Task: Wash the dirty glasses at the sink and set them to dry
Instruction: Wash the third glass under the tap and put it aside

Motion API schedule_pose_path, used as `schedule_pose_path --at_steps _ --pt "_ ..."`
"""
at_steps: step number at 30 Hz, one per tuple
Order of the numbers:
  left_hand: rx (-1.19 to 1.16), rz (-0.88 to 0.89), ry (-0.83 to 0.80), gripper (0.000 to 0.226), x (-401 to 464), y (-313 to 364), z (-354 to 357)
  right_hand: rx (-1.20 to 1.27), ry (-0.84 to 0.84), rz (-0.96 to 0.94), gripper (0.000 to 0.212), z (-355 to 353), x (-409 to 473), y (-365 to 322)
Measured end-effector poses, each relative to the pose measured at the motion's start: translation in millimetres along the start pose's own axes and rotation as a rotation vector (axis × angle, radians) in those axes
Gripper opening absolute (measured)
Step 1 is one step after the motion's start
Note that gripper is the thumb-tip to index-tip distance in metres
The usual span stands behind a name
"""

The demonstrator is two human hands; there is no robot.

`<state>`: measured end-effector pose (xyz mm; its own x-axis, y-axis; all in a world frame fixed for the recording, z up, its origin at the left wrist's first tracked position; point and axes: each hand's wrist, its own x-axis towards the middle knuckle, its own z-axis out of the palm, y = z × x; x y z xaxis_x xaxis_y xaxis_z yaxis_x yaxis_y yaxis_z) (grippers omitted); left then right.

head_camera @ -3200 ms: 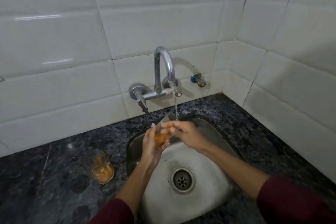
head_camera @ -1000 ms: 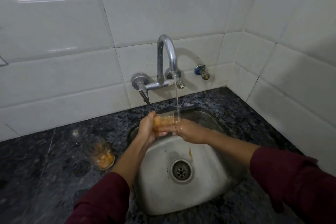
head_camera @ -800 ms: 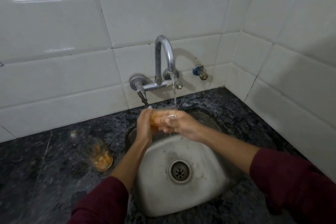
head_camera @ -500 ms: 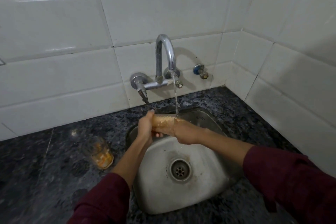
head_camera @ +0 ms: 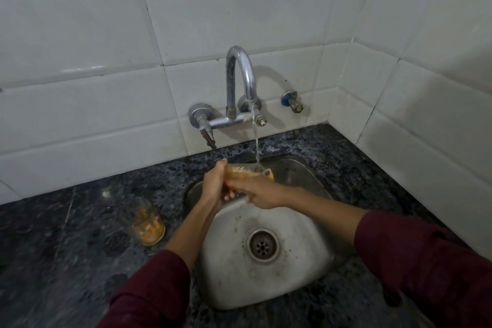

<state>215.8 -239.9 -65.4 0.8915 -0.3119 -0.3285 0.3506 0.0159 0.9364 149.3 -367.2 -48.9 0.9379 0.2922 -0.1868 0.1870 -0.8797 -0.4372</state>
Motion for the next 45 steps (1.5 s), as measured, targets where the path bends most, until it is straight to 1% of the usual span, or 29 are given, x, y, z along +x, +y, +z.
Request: schedule_pose_path --at_steps 2,3,4,5,7,8,9,10,12,13,14,15,17,19,22,27,30,32,34,36,38,41,43,45 --pt "-0.026 -0.053 -0.015 0.04 2 -4 1 -0.27 0.062 0.021 0.049 -1 -2 5" --pt "-0.049 -0.085 -0.02 0.04 3 -5 0 -0.333 0.11 0.011 0.042 -2 -4 5" --pt "-0.078 -0.134 -0.029 0.041 3 -4 -1 -0.345 0.181 -0.017 0.033 -1 -5 6" --pt "-0.112 -0.195 -0.053 0.044 4 -6 -4 -0.298 0.275 -0.054 0.027 1 -6 6" --pt "-0.17 -0.341 -0.125 0.053 4 -8 -9 -0.081 0.467 -0.107 0.02 6 -13 5" --pt "-0.164 -0.404 -0.15 0.058 3 -11 -11 0.044 0.531 -0.1 0.017 8 -16 5" --pt "-0.12 -0.439 -0.171 0.059 2 -13 -12 0.165 0.546 -0.051 0.014 9 -19 6" --pt "-0.033 -0.424 -0.173 0.055 1 -15 -12 0.286 0.529 0.012 0.013 9 -22 6" --pt "0.15 -0.292 -0.153 0.039 -3 -20 -12 0.558 0.423 0.112 0.014 6 -27 7" --pt "0.189 -0.226 -0.174 0.035 -5 -22 -13 0.718 0.353 0.129 0.016 6 -30 10" --pt "0.171 -0.2 -0.245 0.038 -8 -24 -13 0.884 0.297 0.13 0.018 7 -33 13" --pt "0.126 -0.227 -0.34 0.045 -11 -26 -14 1.038 0.258 0.143 0.018 11 -35 16" --pt "0.088 -0.341 -0.494 0.058 -19 -28 -14 1.278 0.22 0.229 0.014 19 -39 21" --pt "0.067 -0.429 -0.569 0.057 -24 -33 -14 1.384 0.197 0.341 0.011 28 -43 23" --pt "0.021 -0.511 -0.571 0.052 -30 -43 -15 1.388 0.193 0.429 0.01 43 -45 22" --pt "-0.062 -0.599 -0.533 0.052 -32 -59 -15 1.394 0.233 0.477 0.005 59 -48 20" --pt "-0.025 -0.62 -0.522 0.057 -33 -61 -15 1.404 0.224 0.479 0.008 60 -50 18" --pt "0.035 -0.613 -0.493 0.056 -35 -60 -14 1.394 0.221 0.466 0.013 59 -50 17" --pt "0.083 -0.588 -0.488 0.054 -34 -60 -13 1.392 0.258 0.413 0.018 57 -49 17" --pt "0.082 -0.533 -0.529 0.059 -34 -57 -12 1.367 0.327 0.326 0.021 51 -46 17" --pt "0.097 -0.442 -0.545 0.055 -34 -50 -10 1.243 0.387 0.242 0.019 42 -43 15" --pt "0.106 -0.276 -0.504 0.051 -37 -34 -3 1.015 0.469 0.197 0.023 27 -36 12" --pt "0.11 -0.15 -0.443 0.05 -35 -29 3 0.911 0.515 0.205 0.026 18 -34 11" --pt "0.201 -0.038 -0.379 0.056 -33 -28 7 0.835 0.552 0.222 0.028 10 -33 8"
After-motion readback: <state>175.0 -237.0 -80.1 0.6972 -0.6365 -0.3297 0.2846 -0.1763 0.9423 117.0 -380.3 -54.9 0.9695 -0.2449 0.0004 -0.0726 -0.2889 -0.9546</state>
